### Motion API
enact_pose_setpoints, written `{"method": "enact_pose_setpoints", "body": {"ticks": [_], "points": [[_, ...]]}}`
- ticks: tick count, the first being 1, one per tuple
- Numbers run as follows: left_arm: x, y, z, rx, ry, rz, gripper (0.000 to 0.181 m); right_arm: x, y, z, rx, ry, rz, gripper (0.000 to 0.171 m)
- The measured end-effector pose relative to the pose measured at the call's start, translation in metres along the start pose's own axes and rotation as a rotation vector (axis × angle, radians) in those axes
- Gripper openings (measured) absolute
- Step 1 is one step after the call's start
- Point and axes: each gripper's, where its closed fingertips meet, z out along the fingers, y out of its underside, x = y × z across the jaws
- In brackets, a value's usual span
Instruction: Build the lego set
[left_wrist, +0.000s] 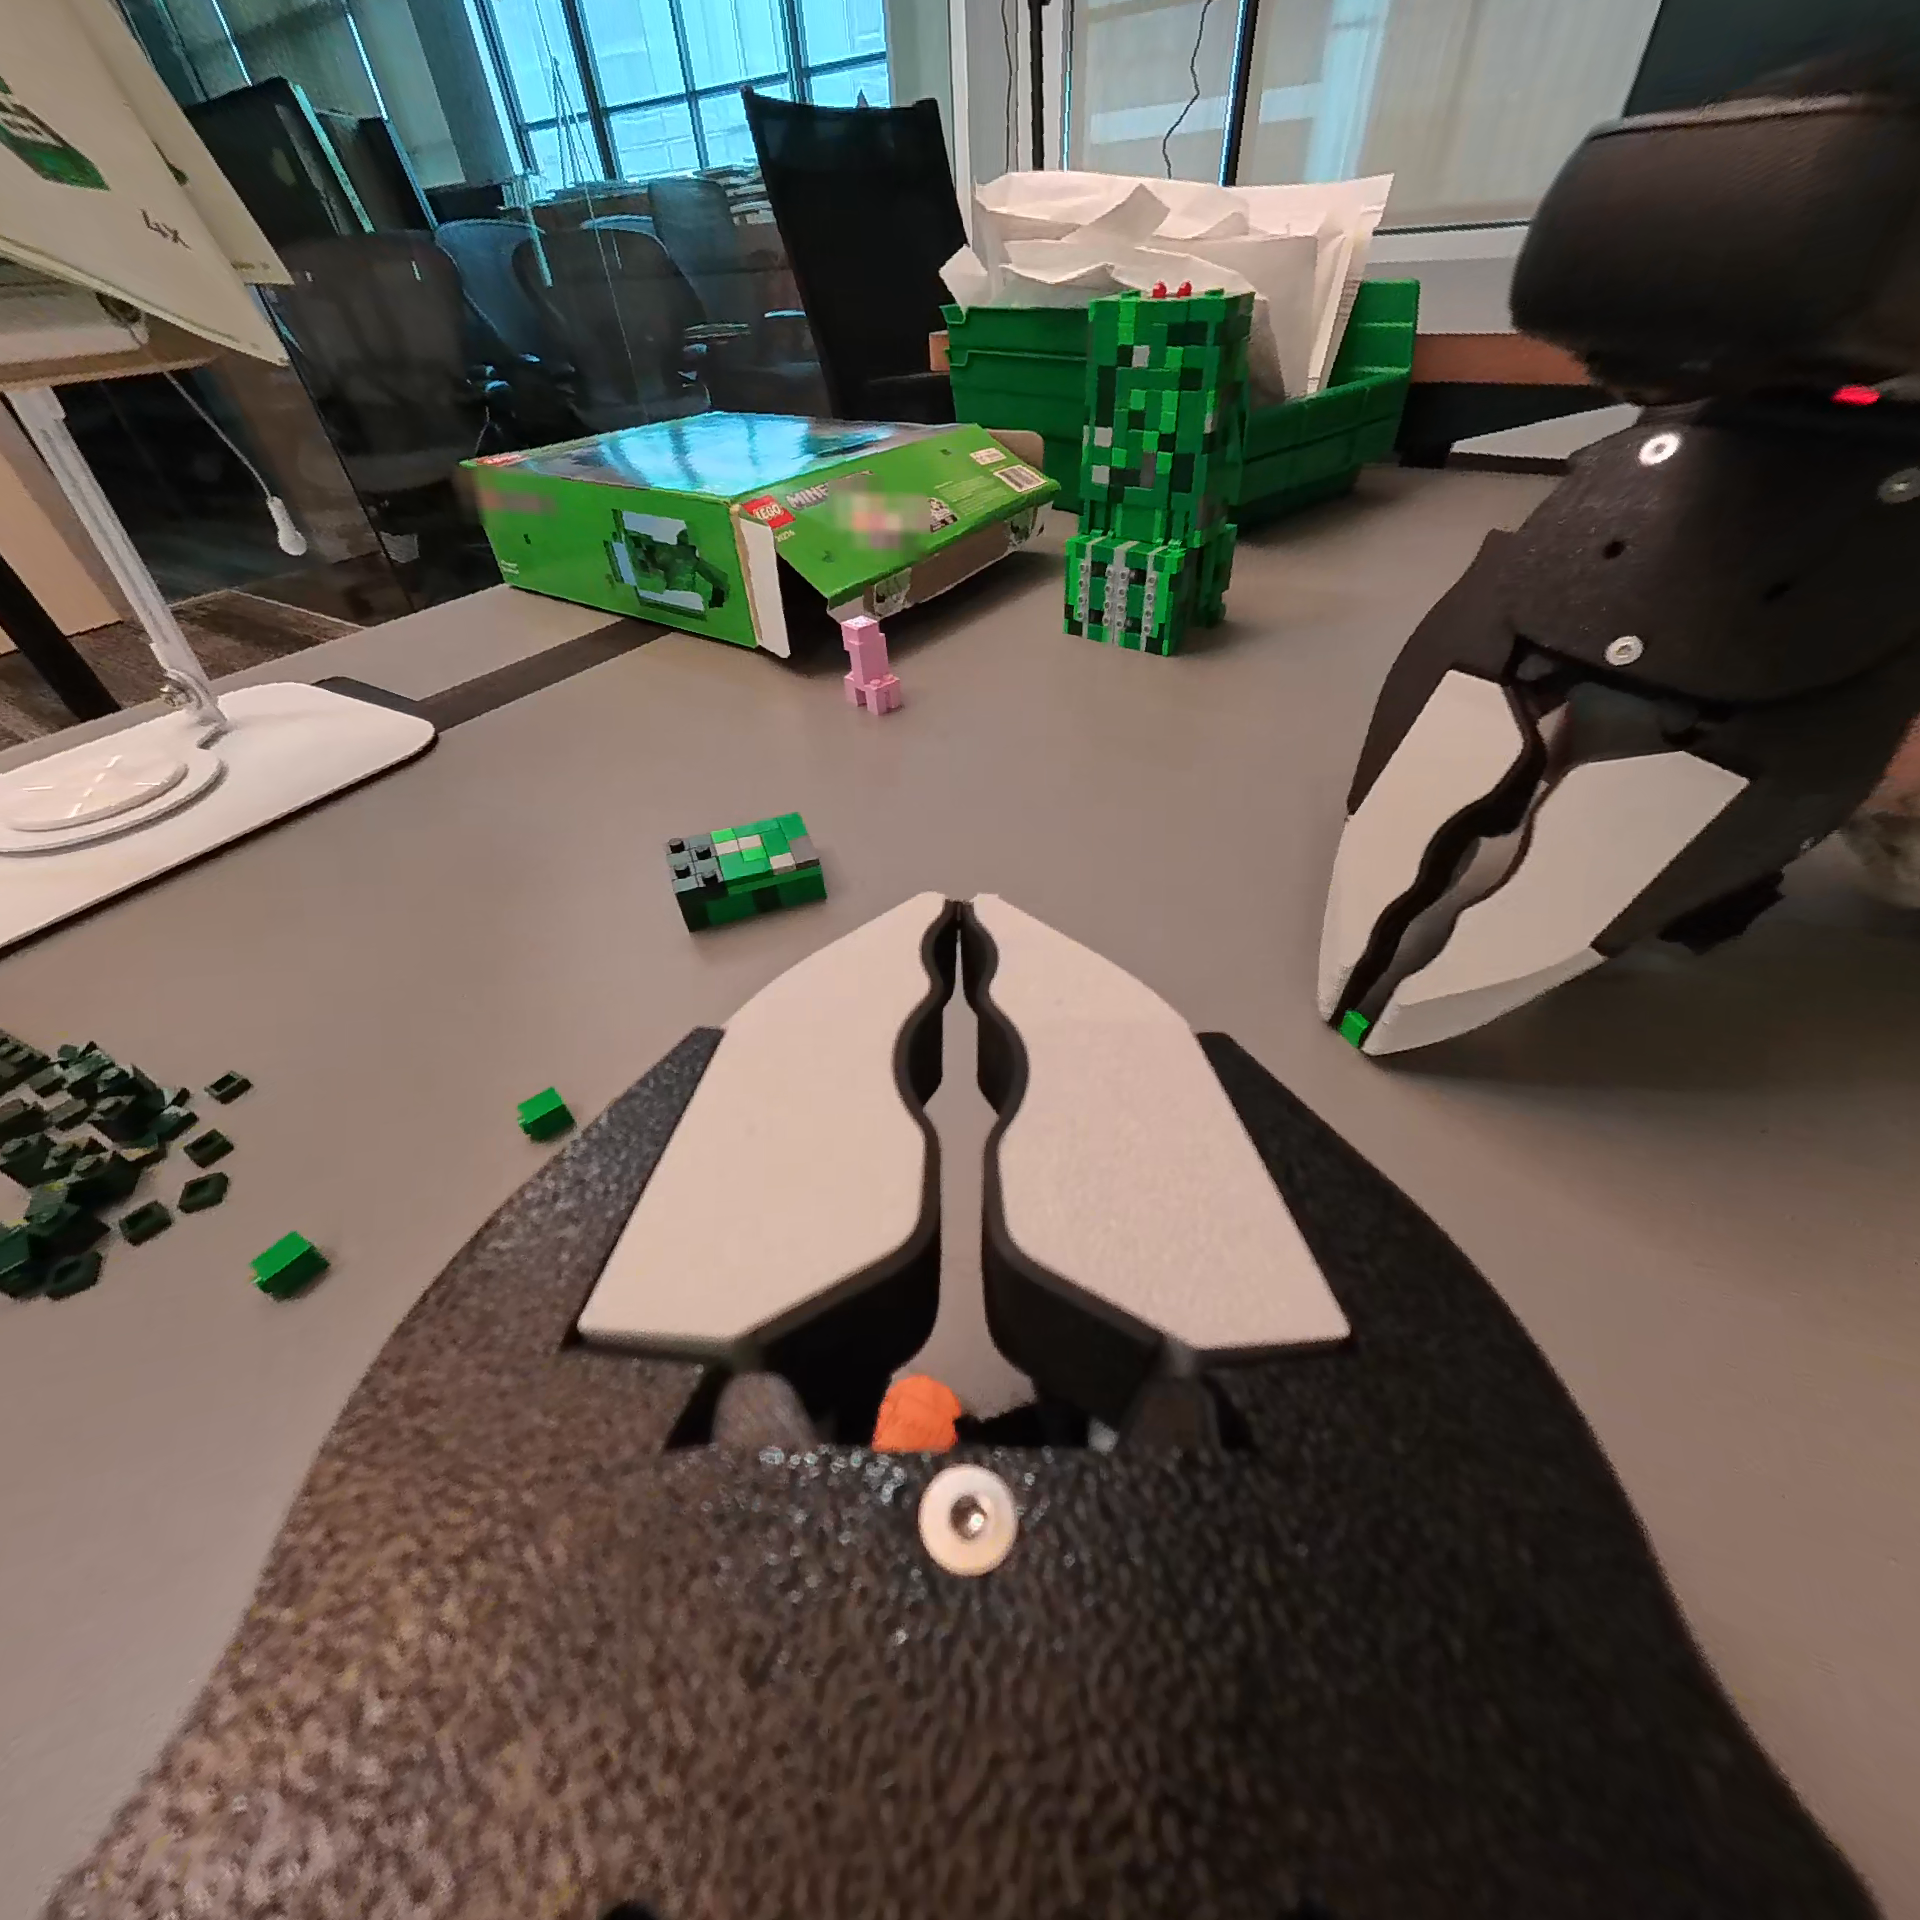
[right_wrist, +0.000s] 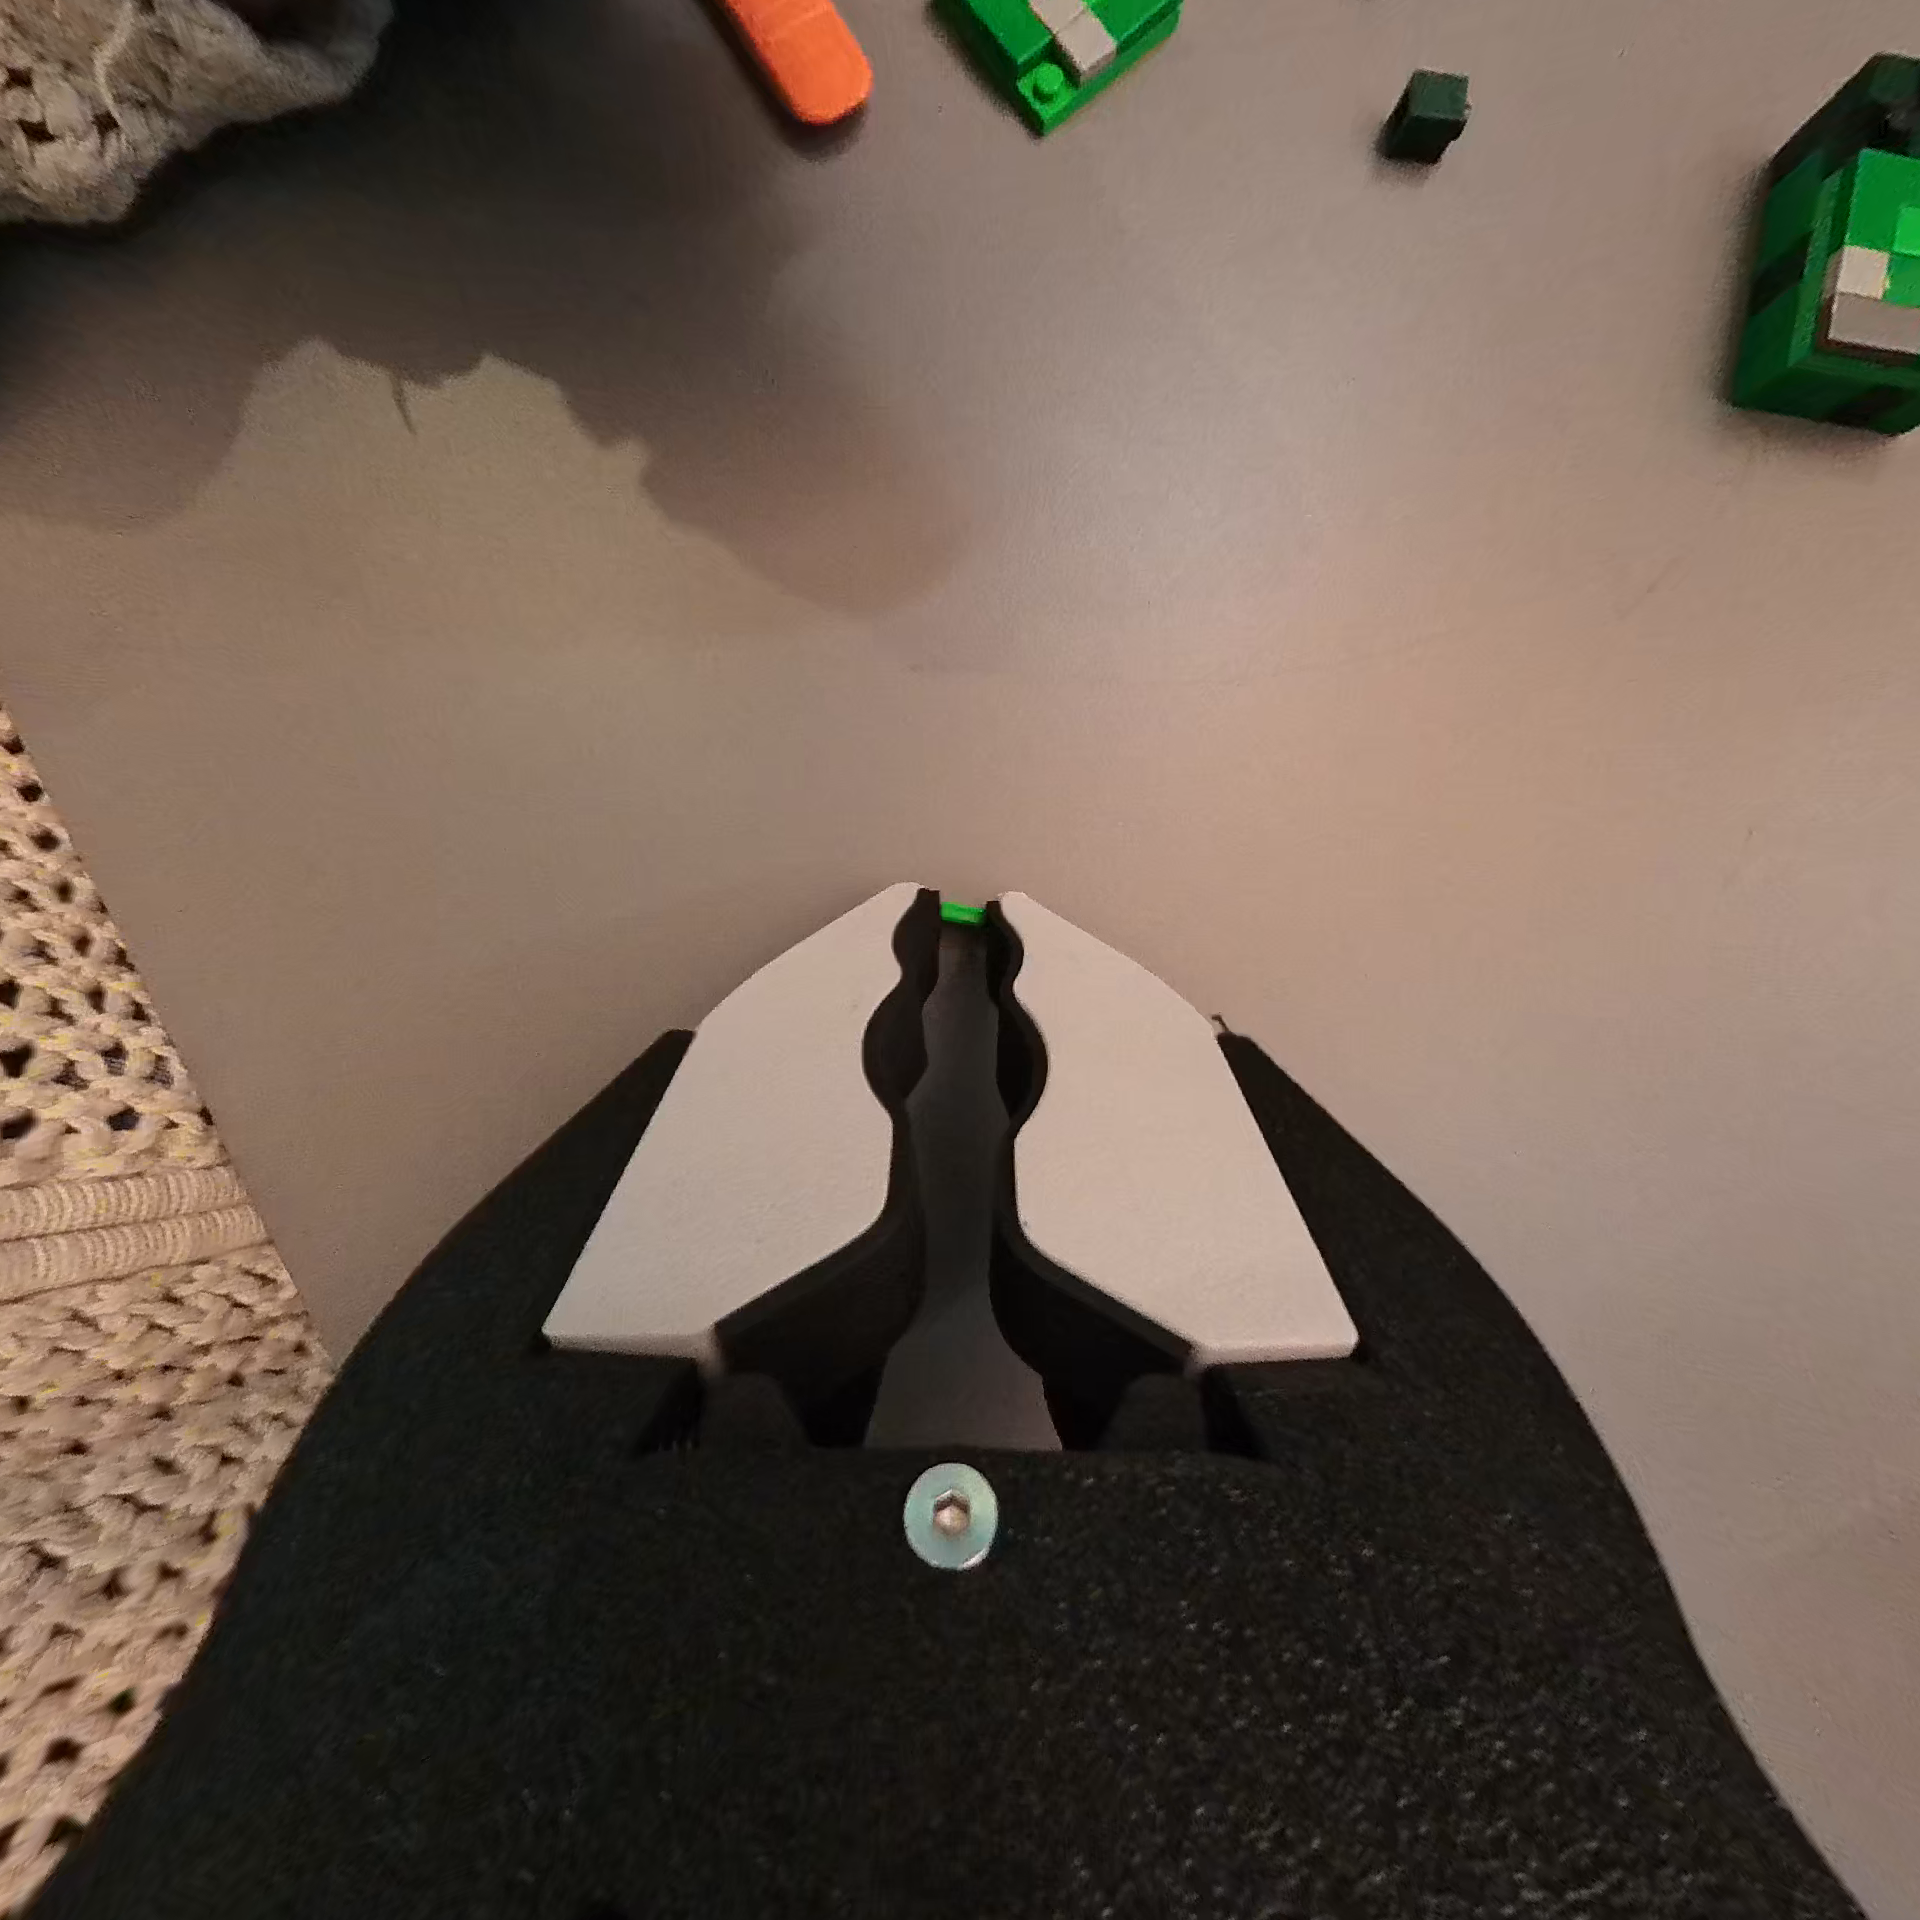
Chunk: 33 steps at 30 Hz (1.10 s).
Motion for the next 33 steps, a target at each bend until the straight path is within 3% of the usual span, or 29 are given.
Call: {"method": "enact_pose_setpoints", "body": {"ticks": [6, 15, 21, 25, 33], "points": [[0.000, 0.000, 0.000, 0.000, -0.003, 0.004, 0.000, 0.015, -0.015, 0.002, 0.107, -0.044, 0.033, 0.008], [0.000, -0.001, -0.001, 0.006, -0.005, 0.002, 0.000, 0.038, -0.049, 0.026, 0.261, -0.159, -0.137, 0.008], [0.000, 0.000, 0.000, 0.003, 0.000, 0.000, 0.000, 0.036, -0.044, 0.024, 0.254, -0.199, -0.230, 0.010], [0.001, 0.000, 0.000, 0.000, 0.000, 0.009, 0.000, 0.037, -0.038, 0.022, 0.226, -0.216, -0.237, 0.024], [-0.003, -0.002, -0.002, 0.015, -0.028, 0.017, 0.001, 0.035, -0.043, 0.018, 0.248, -0.167, -0.230, 0.024]]}}
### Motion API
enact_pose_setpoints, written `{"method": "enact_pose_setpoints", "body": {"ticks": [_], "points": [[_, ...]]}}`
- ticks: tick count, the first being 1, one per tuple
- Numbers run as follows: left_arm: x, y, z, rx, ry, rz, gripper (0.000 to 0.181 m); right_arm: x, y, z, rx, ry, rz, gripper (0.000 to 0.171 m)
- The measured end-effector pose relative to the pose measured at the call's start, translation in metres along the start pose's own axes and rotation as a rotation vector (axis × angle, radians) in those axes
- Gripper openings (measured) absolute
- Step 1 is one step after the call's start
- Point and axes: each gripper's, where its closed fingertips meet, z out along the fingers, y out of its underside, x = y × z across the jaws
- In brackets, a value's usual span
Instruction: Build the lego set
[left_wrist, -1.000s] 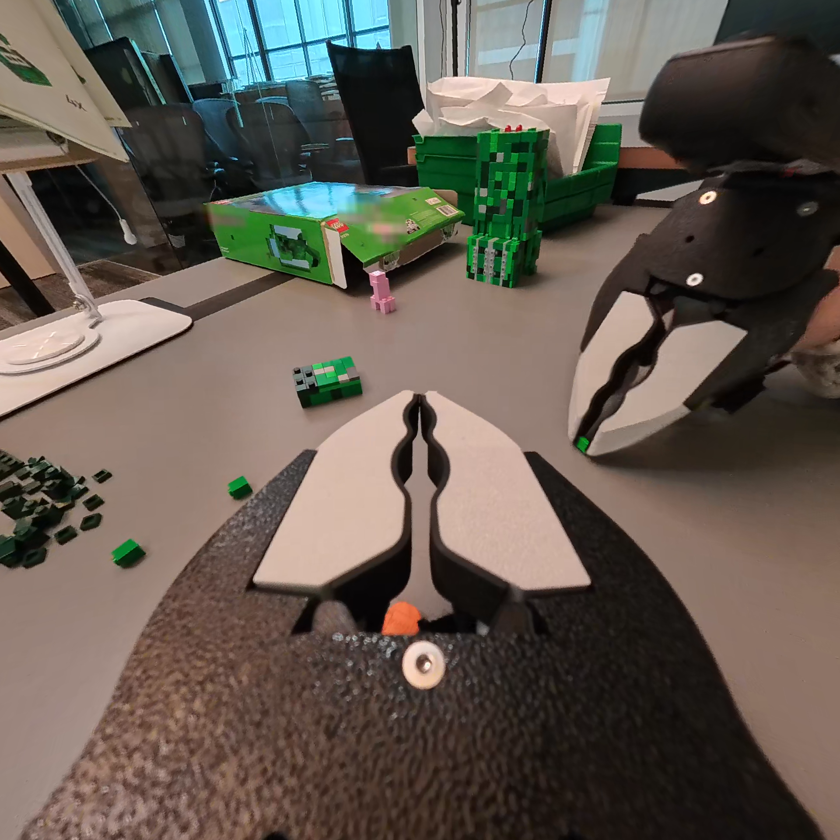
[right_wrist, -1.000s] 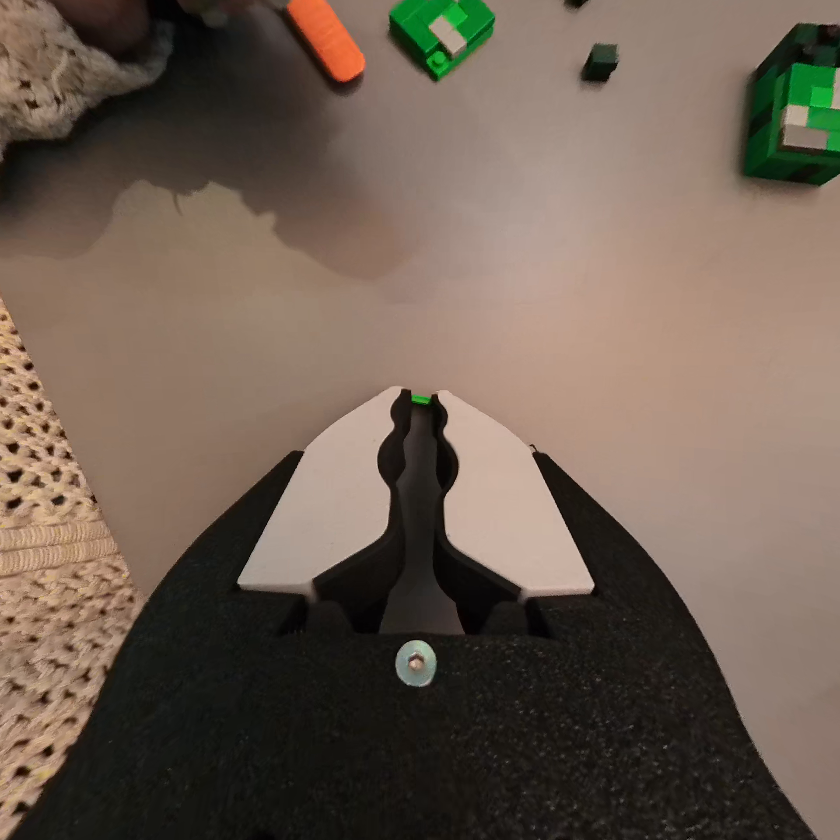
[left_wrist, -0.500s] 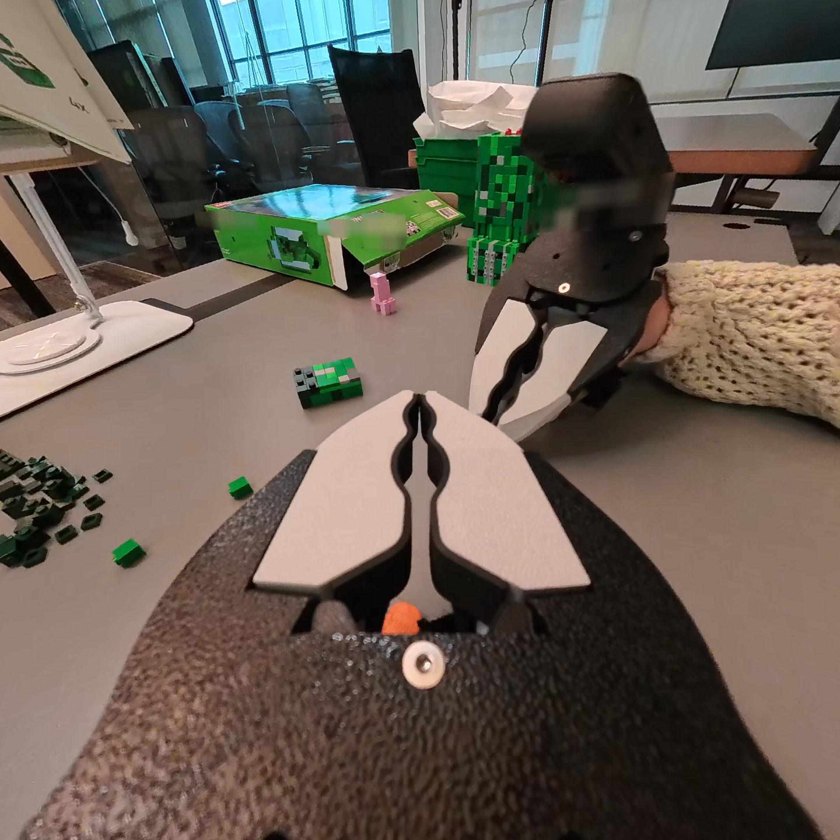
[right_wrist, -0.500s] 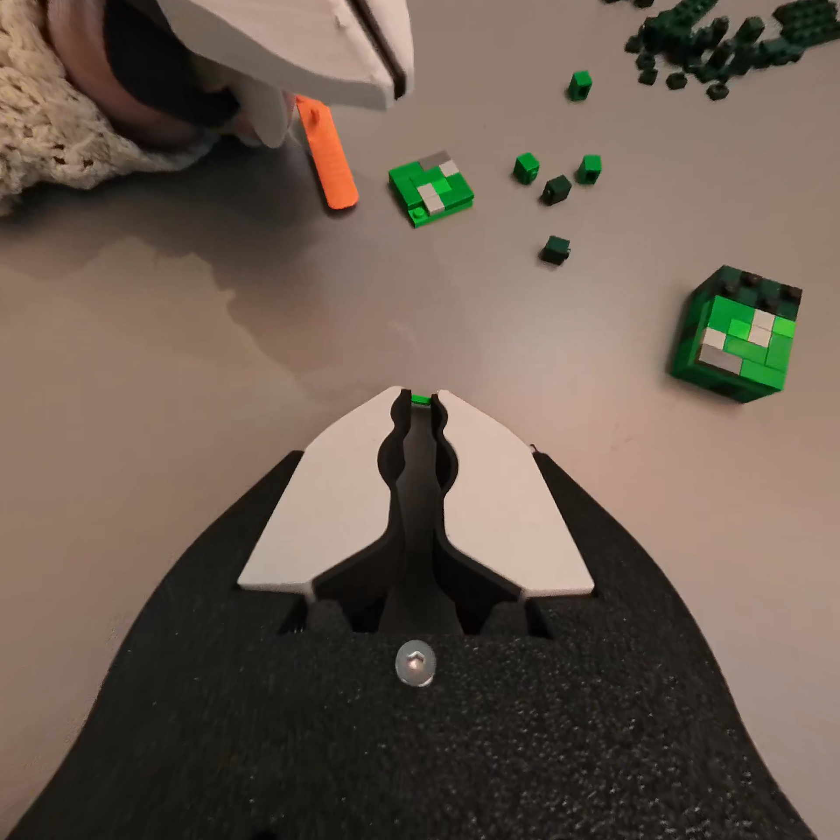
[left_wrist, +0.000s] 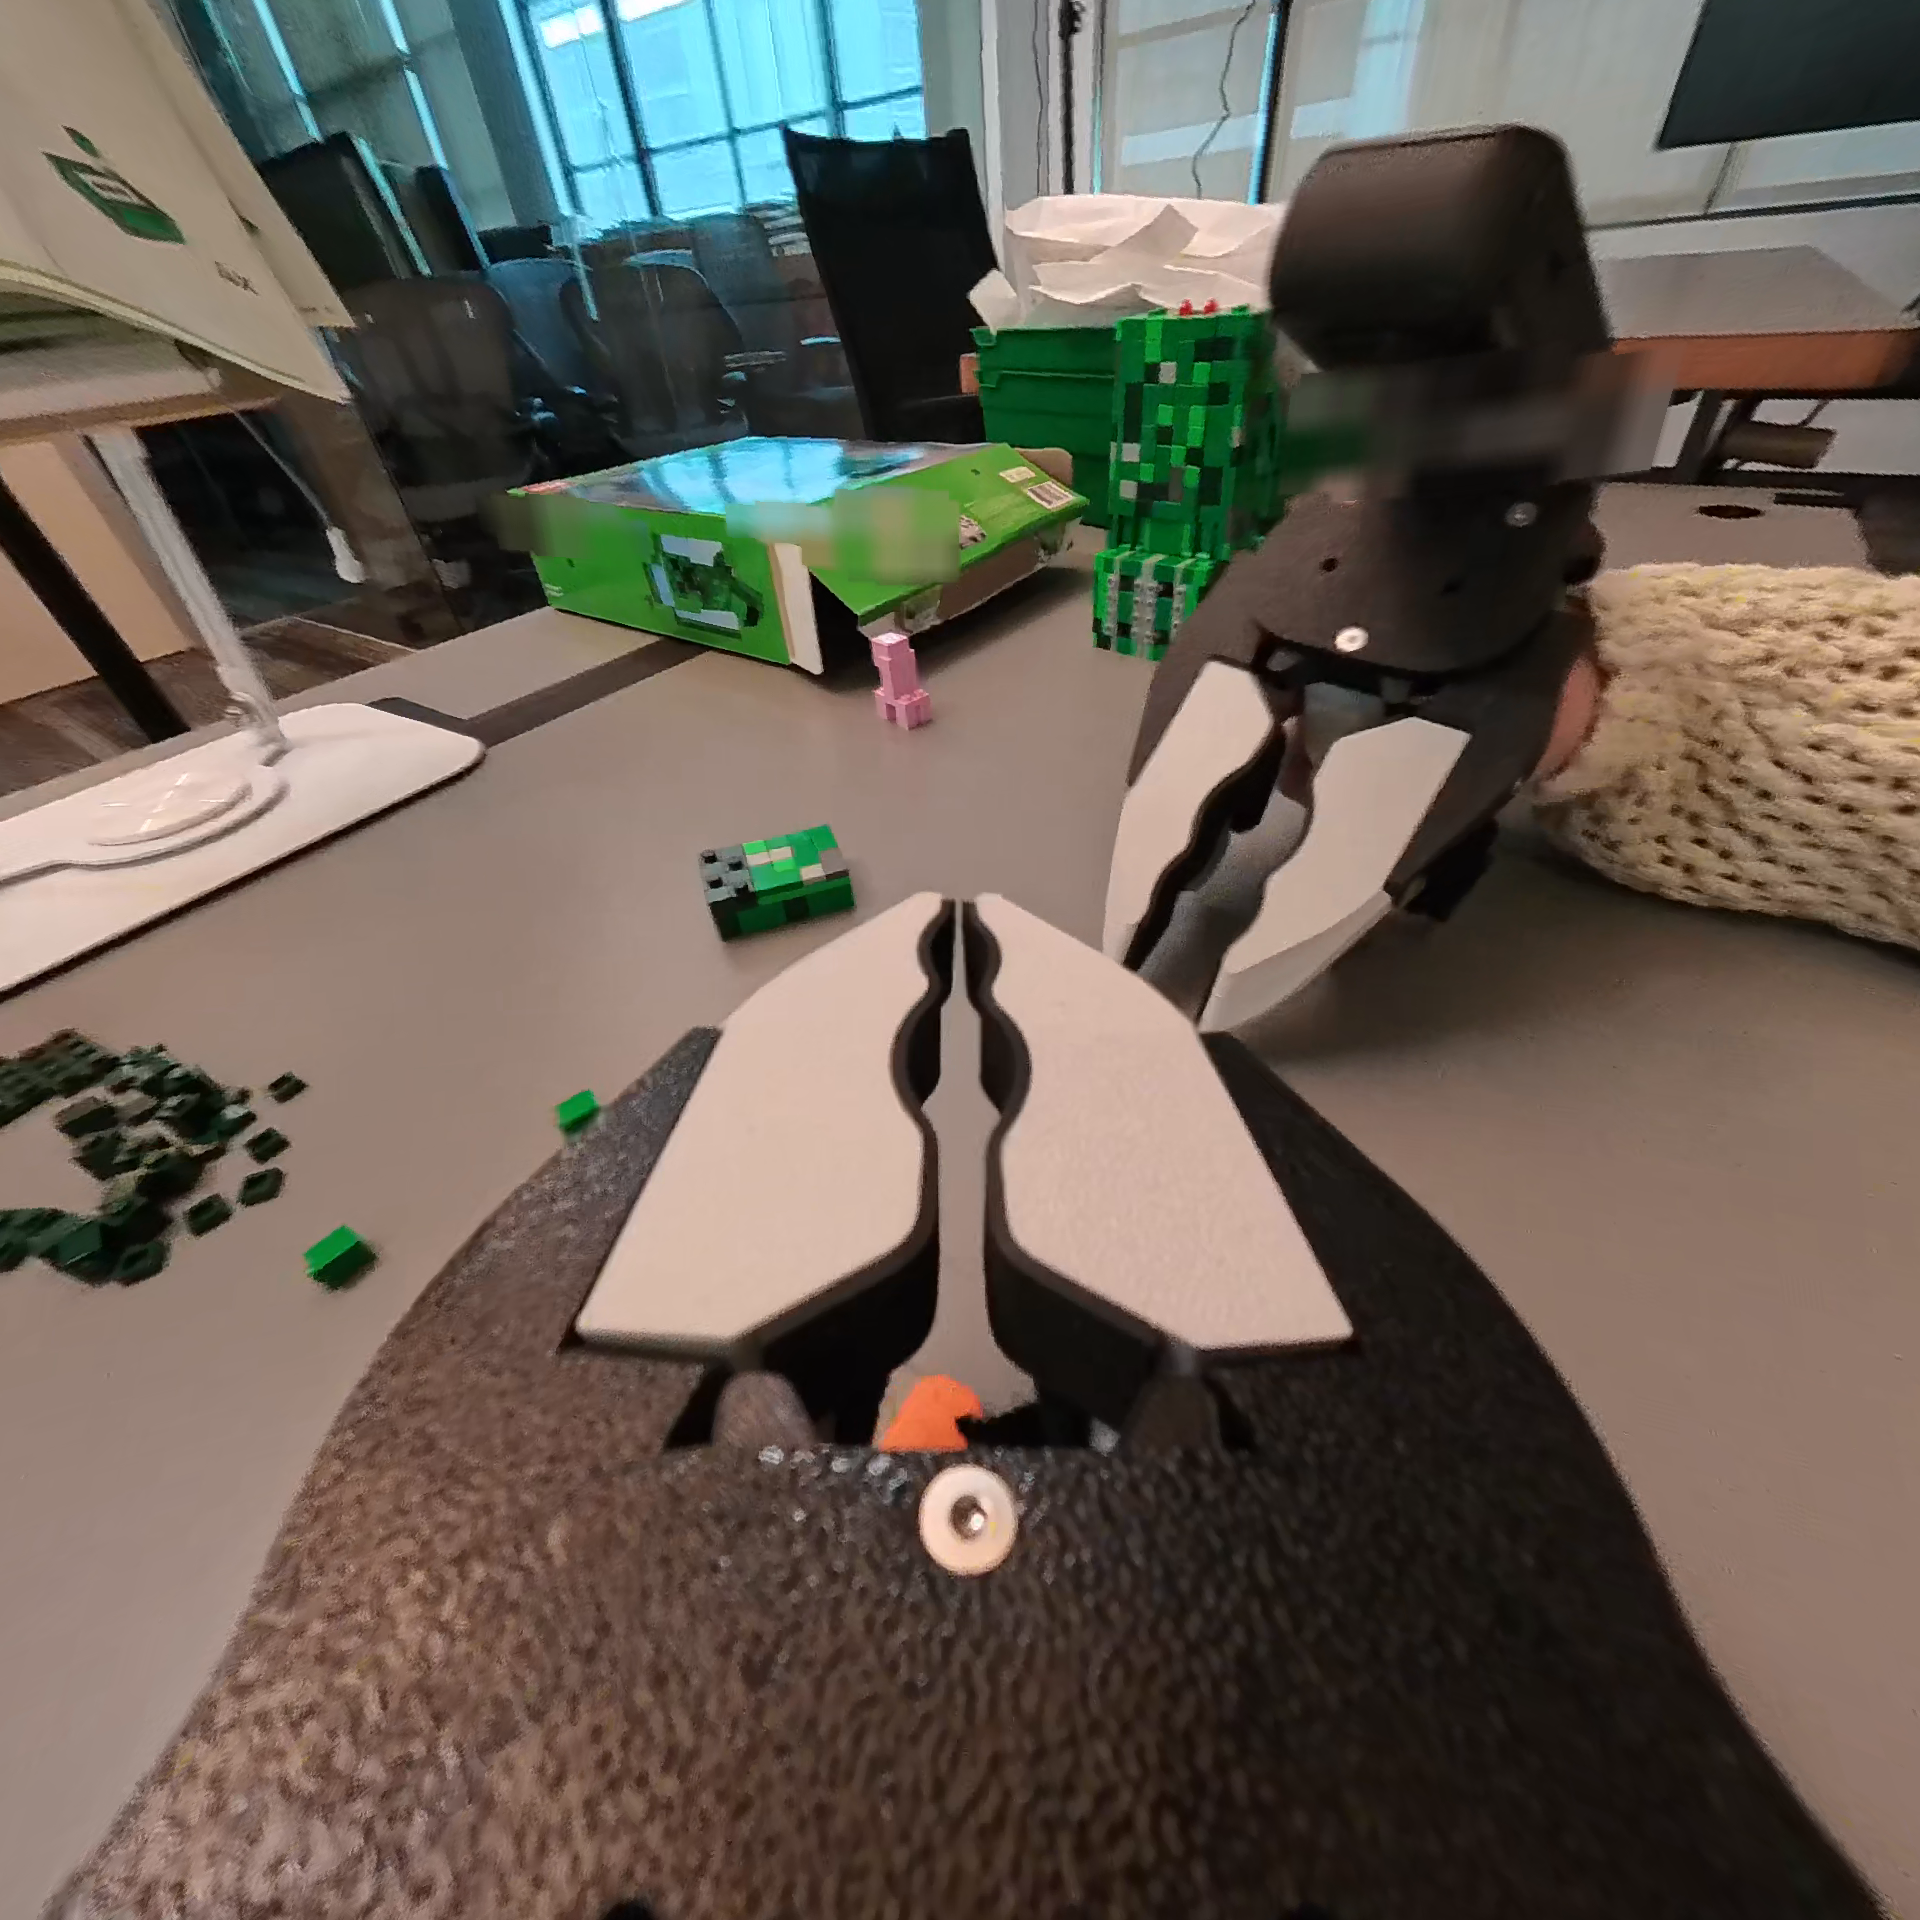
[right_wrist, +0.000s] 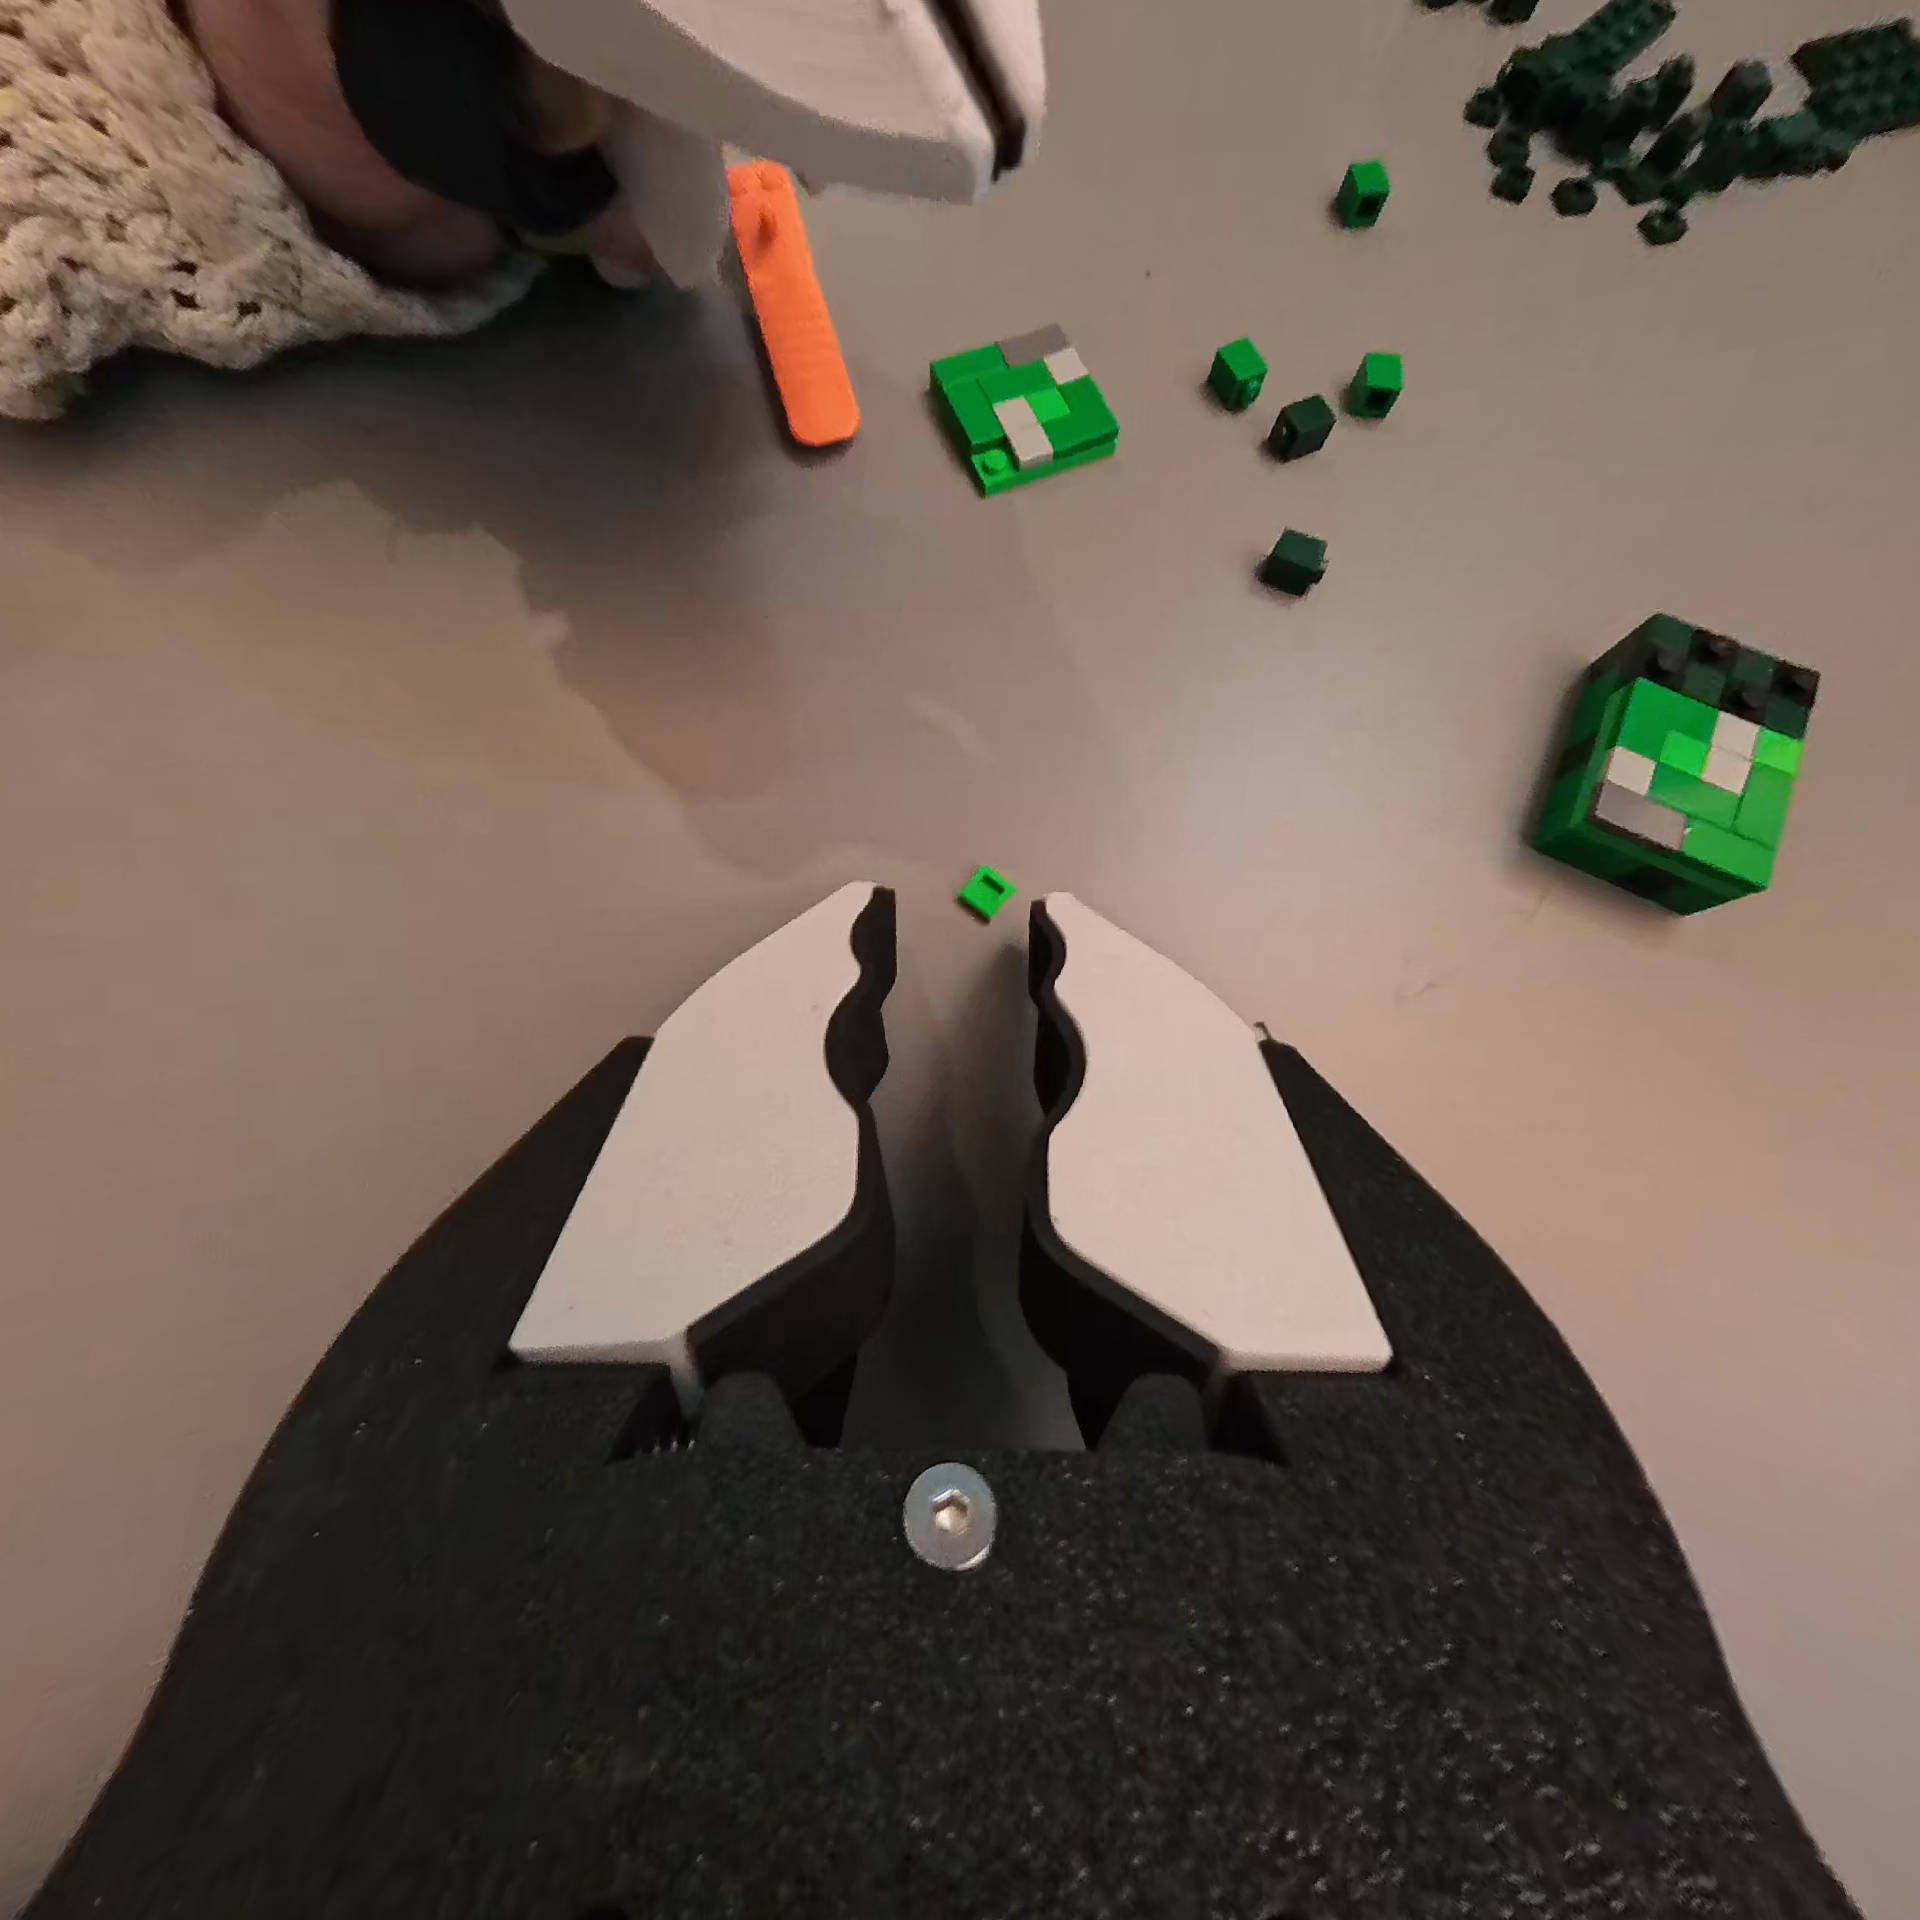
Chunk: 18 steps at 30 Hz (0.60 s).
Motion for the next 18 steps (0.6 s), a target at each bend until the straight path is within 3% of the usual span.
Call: {"method": "enact_pose_setpoints", "body": {"ticks": [6, 18], "points": [[-0.033, -0.010, -0.017, 0.052, -0.231, 0.064, 0.008, 0.005, 0.000, 0.003, -0.032, 0.103, 0.069, 0.018], [-0.025, -0.003, -0.010, 0.004, -0.200, 0.098, 0.008, 0.007, 0.002, 0.009, -0.068, 0.146, 0.127, 0.012]]}}
